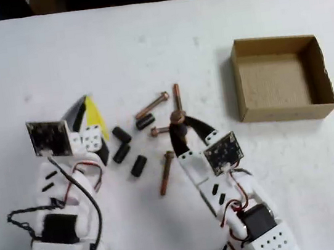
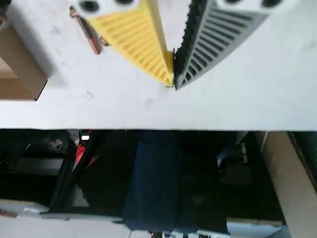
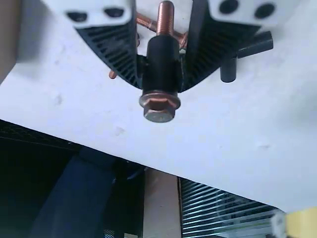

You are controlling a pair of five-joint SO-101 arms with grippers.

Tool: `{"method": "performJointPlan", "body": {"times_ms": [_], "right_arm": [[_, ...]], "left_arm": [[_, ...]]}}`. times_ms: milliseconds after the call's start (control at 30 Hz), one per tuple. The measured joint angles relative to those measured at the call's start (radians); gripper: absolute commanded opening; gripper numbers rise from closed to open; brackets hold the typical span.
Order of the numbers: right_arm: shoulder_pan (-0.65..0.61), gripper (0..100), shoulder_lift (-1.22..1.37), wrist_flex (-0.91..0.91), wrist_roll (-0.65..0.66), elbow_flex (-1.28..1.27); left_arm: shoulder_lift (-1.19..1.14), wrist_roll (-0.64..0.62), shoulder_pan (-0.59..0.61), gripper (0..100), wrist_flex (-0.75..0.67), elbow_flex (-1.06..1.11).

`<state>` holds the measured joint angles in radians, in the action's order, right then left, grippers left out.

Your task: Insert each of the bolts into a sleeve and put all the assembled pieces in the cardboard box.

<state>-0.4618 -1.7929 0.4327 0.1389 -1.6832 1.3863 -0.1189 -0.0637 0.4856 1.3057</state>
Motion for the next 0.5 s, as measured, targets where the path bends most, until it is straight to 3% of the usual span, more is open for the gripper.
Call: {"method": "performJointPlan", "body": {"times_ms": [100,333,500], "right_arm": [[0.017,1.6,0.000,0.000,0.000,0.000],[0.083,1.6,0.000,0.011,0.000,0.003],[0.158,1.6,0.000,0.181,0.000,0.072]], "left_arm": [[0.000,0.006,0.006,2,0.166,-0.014],[0.000,0.008,0.015,2,0.336,-0.014],[0.000,0.060,0.015,2,0.427,-0.014]]}}
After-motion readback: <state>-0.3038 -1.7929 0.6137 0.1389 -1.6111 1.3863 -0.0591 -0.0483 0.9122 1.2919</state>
